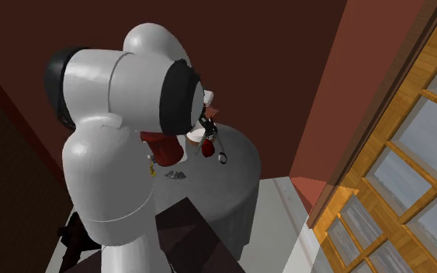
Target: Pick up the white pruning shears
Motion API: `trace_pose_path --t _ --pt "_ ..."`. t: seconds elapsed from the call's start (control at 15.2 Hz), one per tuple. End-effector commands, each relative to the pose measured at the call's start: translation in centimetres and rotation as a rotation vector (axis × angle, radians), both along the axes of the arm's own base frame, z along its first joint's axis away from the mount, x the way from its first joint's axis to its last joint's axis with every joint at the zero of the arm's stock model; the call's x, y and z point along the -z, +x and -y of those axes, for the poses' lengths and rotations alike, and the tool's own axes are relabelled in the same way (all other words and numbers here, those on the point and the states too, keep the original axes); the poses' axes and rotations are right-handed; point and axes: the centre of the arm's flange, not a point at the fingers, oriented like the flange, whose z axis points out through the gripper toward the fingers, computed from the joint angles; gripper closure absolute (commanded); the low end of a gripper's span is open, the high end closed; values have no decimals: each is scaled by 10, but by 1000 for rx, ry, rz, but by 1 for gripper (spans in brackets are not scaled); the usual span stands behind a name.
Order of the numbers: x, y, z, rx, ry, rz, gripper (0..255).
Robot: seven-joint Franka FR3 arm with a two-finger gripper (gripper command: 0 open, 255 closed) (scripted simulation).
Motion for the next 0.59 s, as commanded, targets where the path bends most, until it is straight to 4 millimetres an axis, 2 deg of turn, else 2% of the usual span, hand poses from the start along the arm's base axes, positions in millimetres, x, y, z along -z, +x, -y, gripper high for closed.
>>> trace_pose_path --t 0.0,0.2,0.53 --pt "18 9 -22 17 9 22 0" --pt "39 24 -52 37 19 38 0" --pt "60 24 -53 37 19 39 0"
